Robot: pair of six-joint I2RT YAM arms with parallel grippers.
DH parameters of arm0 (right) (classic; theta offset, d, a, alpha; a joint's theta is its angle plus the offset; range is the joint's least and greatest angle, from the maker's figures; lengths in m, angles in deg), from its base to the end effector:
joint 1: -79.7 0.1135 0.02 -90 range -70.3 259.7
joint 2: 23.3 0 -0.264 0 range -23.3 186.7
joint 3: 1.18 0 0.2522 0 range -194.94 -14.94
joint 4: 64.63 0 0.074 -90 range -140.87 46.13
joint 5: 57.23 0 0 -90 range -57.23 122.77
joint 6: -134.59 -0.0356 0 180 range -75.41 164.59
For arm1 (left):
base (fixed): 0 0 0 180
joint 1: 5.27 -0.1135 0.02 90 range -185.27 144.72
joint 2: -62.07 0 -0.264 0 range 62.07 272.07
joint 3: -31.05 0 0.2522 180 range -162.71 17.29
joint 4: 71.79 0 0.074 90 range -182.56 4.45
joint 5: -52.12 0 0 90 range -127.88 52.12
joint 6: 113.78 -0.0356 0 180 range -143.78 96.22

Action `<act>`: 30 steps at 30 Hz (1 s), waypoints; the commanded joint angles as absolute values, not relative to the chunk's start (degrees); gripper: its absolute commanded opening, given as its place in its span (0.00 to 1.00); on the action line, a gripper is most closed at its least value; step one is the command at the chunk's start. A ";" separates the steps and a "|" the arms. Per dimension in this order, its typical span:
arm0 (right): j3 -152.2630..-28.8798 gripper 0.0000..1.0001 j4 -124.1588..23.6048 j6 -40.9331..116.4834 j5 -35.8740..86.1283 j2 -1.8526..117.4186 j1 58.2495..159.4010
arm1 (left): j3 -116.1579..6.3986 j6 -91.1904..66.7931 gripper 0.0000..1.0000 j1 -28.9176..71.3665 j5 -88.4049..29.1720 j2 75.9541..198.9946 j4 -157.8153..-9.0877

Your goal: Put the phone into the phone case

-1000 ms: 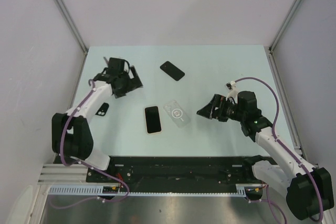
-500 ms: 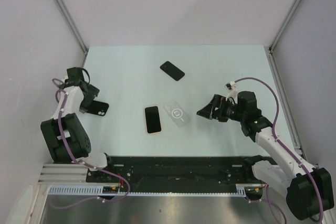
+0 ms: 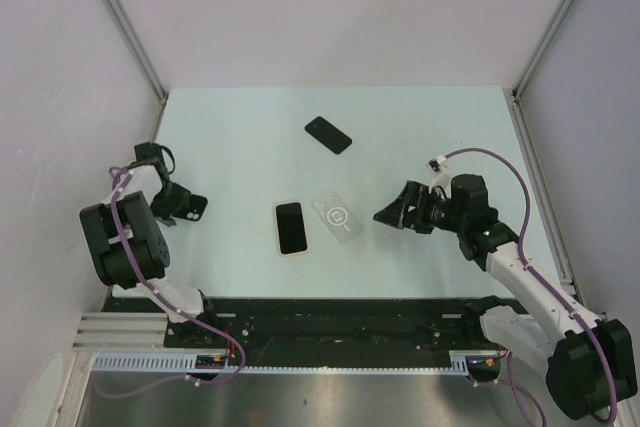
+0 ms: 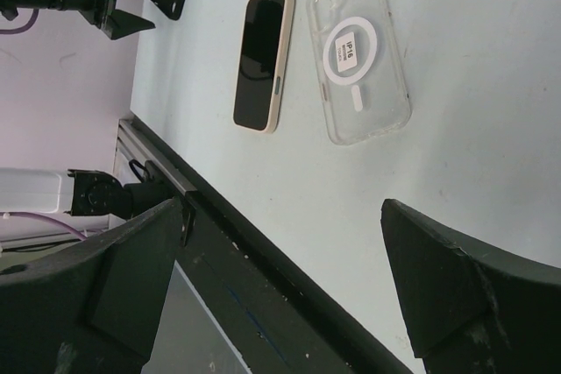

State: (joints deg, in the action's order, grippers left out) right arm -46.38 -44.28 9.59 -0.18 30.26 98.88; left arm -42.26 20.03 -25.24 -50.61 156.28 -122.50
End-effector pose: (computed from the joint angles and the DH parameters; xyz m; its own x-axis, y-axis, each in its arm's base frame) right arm 0.1861 0.0852 0.2393 -0.7882 0.2354 -0.5686 -0.3347 0.6114 0.7171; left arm 0.2880 0.1130 0.1836 -0.3678 -0.8521 -0.3724 -0.9050 0.4201 -0.0675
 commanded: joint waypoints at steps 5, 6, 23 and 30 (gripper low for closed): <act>-48.78 1.00 -45.51 8.73 -0.19 30.23 99.83 | -40.10 22.54 0.54 -25.67 -48.51 159.01 -121.94; -48.78 1.00 -45.51 8.73 -0.10 30.31 99.91 | -39.93 22.45 0.53 -25.67 -48.34 159.10 -122.03; -48.86 1.00 -46.21 8.03 1.12 30.49 100.26 | -42.38 4.37 0.00 -21.55 -28.74 160.51 -114.74; -49.65 1.00 -47.09 7.23 2.62 32.07 99.30 | -47.30 -4.17 0.00 -10.48 -24.00 156.65 -113.77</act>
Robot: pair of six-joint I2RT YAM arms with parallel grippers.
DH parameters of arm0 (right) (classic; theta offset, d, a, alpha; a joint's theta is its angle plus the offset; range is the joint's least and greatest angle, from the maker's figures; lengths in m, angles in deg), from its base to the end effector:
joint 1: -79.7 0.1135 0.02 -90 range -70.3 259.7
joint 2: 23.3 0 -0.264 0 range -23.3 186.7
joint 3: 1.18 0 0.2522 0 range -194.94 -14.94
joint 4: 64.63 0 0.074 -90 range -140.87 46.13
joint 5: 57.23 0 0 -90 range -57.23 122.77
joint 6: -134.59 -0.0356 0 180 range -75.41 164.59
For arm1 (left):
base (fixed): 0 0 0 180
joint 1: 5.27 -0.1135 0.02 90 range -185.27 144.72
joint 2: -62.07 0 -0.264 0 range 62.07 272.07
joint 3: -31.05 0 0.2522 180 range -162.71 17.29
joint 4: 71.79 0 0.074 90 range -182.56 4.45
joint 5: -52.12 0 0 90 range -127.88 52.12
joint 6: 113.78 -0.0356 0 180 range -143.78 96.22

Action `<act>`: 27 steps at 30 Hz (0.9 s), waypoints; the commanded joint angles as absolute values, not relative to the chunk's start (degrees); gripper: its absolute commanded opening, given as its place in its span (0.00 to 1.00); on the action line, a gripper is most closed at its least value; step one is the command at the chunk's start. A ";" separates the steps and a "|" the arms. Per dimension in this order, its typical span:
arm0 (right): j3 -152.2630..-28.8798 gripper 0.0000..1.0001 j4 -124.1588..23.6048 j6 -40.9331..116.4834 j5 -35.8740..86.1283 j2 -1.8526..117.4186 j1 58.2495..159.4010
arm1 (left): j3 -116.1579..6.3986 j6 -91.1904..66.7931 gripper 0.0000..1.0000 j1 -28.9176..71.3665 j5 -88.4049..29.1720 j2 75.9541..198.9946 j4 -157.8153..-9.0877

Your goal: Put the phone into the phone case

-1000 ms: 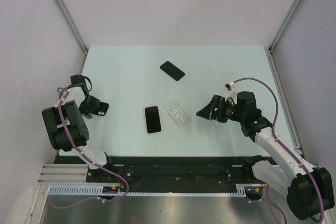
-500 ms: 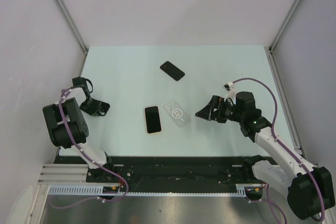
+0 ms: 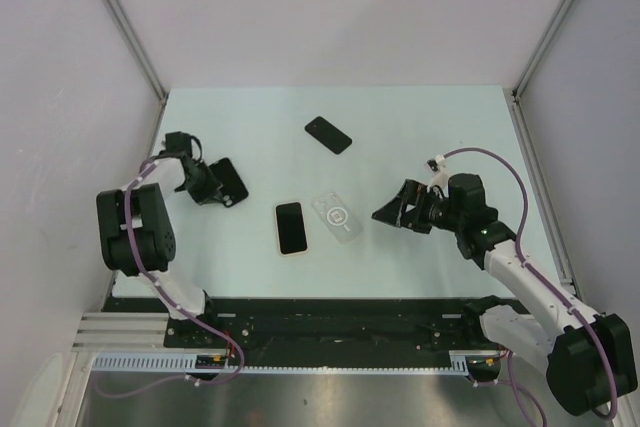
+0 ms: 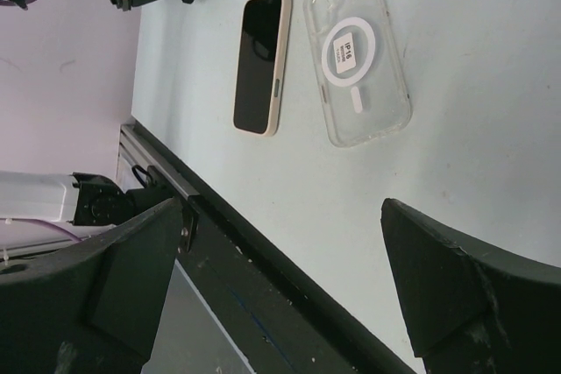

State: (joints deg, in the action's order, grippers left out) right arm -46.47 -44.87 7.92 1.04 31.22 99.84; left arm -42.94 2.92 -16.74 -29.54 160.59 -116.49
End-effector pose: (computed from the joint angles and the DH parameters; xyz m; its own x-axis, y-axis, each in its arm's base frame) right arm 0.1878 0.0888 0.2375 -0.7978 0.2484 -0.5494 -0.3096 0.6131 0.7268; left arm 0.3218 0.0600 0.1678 -0.7529 -0.6064 -0.2559 -0.5425 0.7919 -0.2805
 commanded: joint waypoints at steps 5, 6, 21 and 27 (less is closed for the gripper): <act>-53.16 1.00 -44.64 9.25 2.01 33.65 96.93 | -49.59 -12.07 0.00 1.37 -18.64 151.11 -111.75; -54.74 1.00 -44.20 9.69 1.66 34.09 95.88 | -49.94 -13.65 0.00 2.97 -17.67 150.23 -111.49; -63.10 0.80 -36.20 15.23 -7.04 33.57 92.18 | -47.13 -31.33 0.00 32.51 -9.84 145.48 -113.68; -64.24 0.75 -31.72 19.45 -9.94 36.90 93.76 | -46.43 -33.27 0.00 35.50 -9.05 144.42 -114.38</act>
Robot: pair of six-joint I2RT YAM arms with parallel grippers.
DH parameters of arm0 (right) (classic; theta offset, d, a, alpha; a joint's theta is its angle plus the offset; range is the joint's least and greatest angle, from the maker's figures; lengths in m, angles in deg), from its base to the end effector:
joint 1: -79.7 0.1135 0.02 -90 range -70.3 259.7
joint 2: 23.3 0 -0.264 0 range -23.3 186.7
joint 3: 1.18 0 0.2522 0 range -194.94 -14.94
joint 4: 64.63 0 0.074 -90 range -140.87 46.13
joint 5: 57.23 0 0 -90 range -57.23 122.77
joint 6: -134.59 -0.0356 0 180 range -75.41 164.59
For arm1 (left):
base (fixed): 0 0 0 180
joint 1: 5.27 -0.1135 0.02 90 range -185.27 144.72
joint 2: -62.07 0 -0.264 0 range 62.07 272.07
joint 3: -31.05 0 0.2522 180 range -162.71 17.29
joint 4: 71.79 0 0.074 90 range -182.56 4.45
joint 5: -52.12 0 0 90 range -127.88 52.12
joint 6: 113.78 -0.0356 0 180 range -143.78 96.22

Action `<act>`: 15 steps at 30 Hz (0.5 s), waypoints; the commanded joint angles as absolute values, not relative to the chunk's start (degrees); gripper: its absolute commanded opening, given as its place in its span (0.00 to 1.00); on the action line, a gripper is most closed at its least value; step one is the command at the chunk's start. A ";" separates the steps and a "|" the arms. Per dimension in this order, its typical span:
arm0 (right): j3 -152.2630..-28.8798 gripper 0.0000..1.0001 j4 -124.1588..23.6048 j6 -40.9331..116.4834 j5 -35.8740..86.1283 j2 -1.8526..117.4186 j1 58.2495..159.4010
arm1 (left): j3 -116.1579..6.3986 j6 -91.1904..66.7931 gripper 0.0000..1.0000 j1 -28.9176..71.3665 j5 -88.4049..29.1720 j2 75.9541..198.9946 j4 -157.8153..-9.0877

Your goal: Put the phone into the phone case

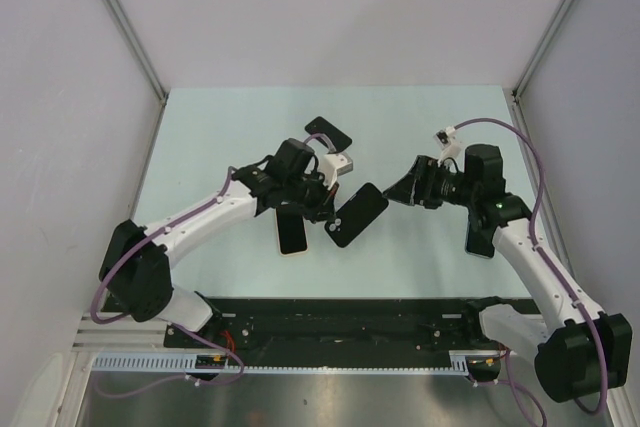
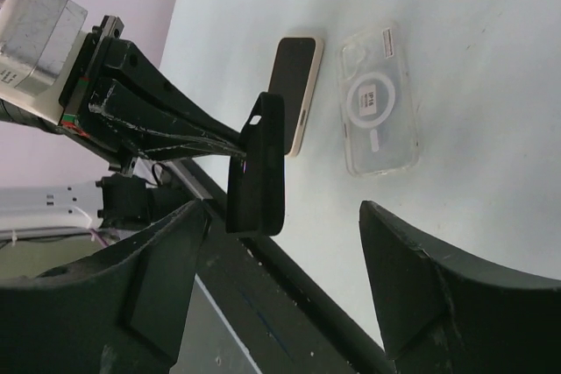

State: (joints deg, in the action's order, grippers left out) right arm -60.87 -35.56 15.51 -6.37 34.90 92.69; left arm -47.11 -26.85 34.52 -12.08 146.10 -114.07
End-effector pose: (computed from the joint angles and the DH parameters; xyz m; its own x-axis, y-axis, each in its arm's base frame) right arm 0.2123 0.0720 0.2974 -0.7440 0.2152 -0.6326 -0.4095 0.6012 0.6862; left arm 0.2315 -0.2130 0.2713 -0.5287 0.5031 -0.6836 0.8288 0.4797 -0.2880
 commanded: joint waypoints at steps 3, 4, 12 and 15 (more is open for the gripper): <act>-64.42 0.74 -31.27 20.86 -11.26 38.31 95.16 | -46.08 -33.80 0.00 36.21 -9.05 144.51 -114.65; -64.59 0.73 -31.19 21.12 -11.18 38.66 95.69 | -46.08 -33.97 0.00 36.47 -8.61 144.94 -114.56; -66.09 0.60 -30.04 24.37 -7.23 42.44 99.91 | -46.43 -35.03 0.00 37.97 -6.85 146.18 -115.97; -66.18 0.36 -30.22 24.38 -5.73 42.53 100.00 | -46.61 -35.03 0.00 38.14 -7.46 145.83 -116.05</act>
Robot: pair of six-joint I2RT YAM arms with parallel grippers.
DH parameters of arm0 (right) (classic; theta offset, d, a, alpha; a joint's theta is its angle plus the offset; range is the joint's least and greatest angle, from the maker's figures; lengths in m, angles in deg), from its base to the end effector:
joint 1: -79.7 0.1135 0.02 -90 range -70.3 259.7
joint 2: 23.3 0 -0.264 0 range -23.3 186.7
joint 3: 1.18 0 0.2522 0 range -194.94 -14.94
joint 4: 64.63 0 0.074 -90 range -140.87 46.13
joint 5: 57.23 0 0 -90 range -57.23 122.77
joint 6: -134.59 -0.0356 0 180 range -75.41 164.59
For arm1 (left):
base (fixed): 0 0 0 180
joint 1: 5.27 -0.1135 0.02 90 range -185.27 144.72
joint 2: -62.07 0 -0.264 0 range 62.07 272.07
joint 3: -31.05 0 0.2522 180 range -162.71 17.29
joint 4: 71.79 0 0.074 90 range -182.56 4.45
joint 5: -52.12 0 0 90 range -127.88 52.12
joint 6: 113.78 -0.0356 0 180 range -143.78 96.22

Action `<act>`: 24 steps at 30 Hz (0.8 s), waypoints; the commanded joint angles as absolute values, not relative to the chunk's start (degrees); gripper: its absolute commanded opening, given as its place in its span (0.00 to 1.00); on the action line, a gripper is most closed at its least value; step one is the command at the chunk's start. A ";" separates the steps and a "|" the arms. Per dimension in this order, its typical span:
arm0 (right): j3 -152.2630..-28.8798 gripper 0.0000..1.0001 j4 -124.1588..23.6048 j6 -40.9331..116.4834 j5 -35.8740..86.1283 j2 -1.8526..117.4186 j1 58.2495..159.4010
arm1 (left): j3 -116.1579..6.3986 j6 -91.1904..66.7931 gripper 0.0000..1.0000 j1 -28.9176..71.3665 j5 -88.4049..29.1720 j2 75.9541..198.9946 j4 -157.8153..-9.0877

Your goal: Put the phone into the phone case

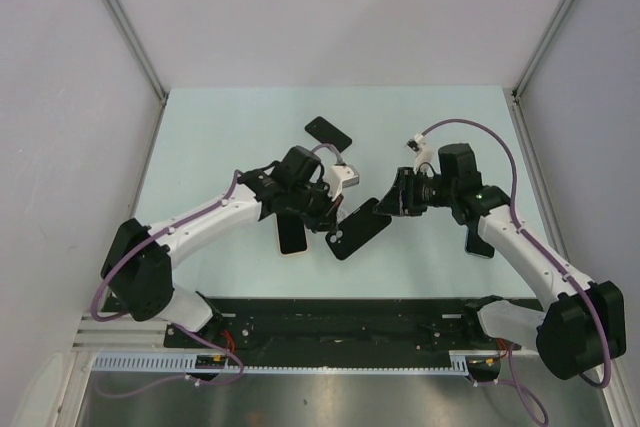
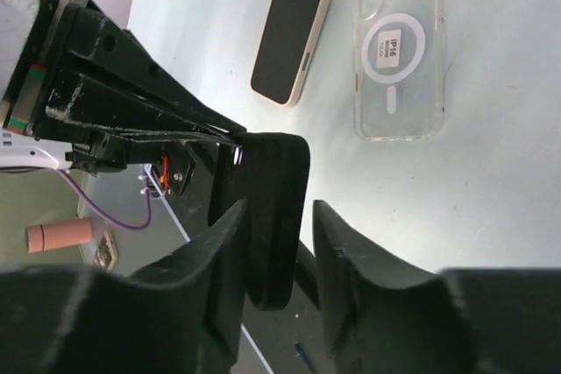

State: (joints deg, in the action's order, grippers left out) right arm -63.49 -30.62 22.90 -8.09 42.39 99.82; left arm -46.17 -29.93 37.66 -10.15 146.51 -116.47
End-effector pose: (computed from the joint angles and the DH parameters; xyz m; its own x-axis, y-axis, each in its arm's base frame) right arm 0.2204 0.1055 0.2779 -0.8063 0.0023 -0.5914 -0.4845 0.5709 0.6628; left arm 0.2155 -0.2231 0.2615 -0.4858 0.5814 -0.6527 0.8701 0.3925 -0.2980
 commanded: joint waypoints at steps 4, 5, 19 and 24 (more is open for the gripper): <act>-66.18 0.01 -30.92 21.49 0.48 41.13 99.83 | -47.57 -32.57 0.24 38.06 -14.83 145.22 -115.18; -66.09 0.00 -31.18 20.43 1.90 40.34 99.65 | -47.92 -31.96 0.39 38.06 -16.68 144.95 -115.17; -57.22 0.00 -41.37 -3.92 22.82 34.97 82.86 | -49.16 -21.15 1.00 36.74 -45.34 130.90 -110.34; -52.74 0.01 -45.59 -11.74 34.68 35.24 83.82 | -45.83 -19.12 1.00 36.56 -46.93 127.73 -109.47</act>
